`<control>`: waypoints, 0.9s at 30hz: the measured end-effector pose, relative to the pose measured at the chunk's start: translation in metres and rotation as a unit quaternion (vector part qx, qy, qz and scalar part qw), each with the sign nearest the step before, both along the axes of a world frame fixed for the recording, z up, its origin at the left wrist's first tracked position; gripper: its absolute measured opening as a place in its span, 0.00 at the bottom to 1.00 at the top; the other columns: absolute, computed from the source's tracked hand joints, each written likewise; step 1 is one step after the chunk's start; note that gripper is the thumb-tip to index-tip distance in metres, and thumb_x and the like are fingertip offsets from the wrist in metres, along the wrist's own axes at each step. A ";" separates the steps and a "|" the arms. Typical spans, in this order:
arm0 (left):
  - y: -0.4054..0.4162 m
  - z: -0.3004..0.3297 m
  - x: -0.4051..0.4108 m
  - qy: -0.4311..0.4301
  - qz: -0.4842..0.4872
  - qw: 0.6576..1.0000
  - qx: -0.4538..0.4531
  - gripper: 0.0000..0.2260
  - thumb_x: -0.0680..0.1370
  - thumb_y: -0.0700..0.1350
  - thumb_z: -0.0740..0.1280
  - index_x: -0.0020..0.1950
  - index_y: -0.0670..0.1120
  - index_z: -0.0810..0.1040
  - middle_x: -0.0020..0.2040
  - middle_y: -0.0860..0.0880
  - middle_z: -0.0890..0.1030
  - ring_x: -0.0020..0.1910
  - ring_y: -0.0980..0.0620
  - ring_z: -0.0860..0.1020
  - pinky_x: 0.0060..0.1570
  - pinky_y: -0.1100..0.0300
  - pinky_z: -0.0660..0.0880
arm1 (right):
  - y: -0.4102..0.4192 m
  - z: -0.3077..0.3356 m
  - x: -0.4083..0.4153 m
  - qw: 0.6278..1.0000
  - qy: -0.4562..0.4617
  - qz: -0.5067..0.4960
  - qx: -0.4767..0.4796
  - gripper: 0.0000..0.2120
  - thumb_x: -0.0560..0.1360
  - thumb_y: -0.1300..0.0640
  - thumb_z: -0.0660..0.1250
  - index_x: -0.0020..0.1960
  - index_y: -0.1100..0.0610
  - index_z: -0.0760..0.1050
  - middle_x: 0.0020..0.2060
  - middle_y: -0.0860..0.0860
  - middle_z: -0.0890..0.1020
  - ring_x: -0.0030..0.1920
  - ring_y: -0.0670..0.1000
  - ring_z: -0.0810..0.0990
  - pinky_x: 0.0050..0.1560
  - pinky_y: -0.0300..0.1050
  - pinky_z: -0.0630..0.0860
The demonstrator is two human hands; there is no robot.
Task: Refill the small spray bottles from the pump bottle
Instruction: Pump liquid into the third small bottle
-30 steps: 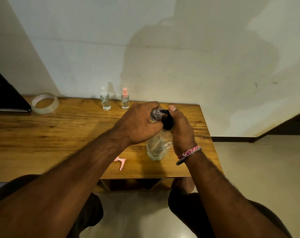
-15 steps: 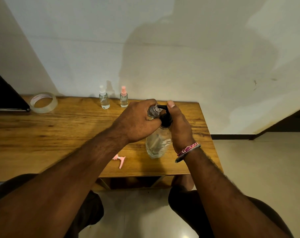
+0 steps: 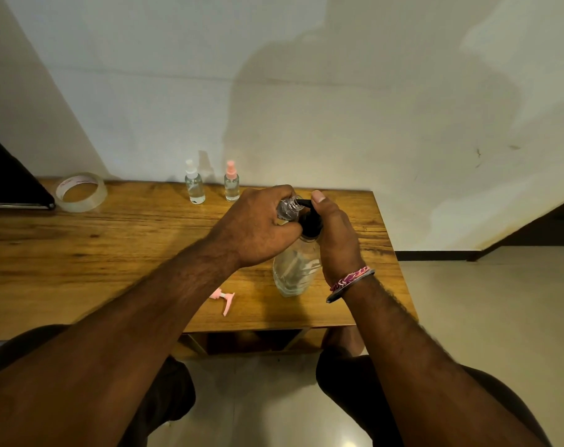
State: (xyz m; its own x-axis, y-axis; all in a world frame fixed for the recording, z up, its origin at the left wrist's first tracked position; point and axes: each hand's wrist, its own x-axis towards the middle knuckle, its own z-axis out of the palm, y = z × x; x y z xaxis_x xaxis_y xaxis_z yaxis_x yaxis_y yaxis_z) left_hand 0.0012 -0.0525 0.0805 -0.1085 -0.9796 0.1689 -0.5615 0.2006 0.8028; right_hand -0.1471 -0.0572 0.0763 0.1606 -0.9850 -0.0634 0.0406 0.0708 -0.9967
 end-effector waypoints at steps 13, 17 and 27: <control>-0.001 -0.002 0.000 0.010 -0.006 1.000 0.002 0.13 0.74 0.41 0.74 0.39 0.56 0.74 0.32 0.61 0.79 0.30 0.58 0.75 0.30 0.64 0.69 | 0.001 0.001 -0.001 1.000 -0.007 0.013 0.015 0.16 0.76 0.40 0.62 0.41 0.42 0.87 0.42 0.47 0.88 0.47 0.44 0.85 0.54 0.47 0.77; -0.001 -0.002 0.001 0.007 -0.010 1.000 0.007 0.12 0.74 0.41 0.74 0.39 0.56 0.75 0.32 0.60 0.79 0.30 0.58 0.75 0.30 0.64 0.69 | 0.002 0.003 0.000 1.000 0.002 0.014 0.017 0.17 0.76 0.38 0.61 0.42 0.40 0.87 0.44 0.47 0.88 0.51 0.47 0.86 0.59 0.51 0.79; -0.001 -0.003 0.001 0.020 -0.004 1.000 0.007 0.06 0.74 0.42 0.73 0.42 0.51 0.78 0.36 0.53 0.82 0.35 0.49 0.83 0.36 0.43 0.81 | 0.005 0.005 0.000 1.000 0.008 0.016 0.002 0.18 0.77 0.37 0.60 0.43 0.39 0.87 0.44 0.46 0.88 0.51 0.47 0.86 0.62 0.53 0.78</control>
State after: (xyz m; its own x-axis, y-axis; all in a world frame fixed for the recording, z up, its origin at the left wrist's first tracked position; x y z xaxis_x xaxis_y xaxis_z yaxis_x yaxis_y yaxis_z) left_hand 0.0018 -0.0534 0.0775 -0.1106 -0.9811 0.1586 -0.5279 0.1932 0.8270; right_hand -0.1473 -0.0525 0.0815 0.1903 -0.9792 -0.0710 0.0220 0.0766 -0.9968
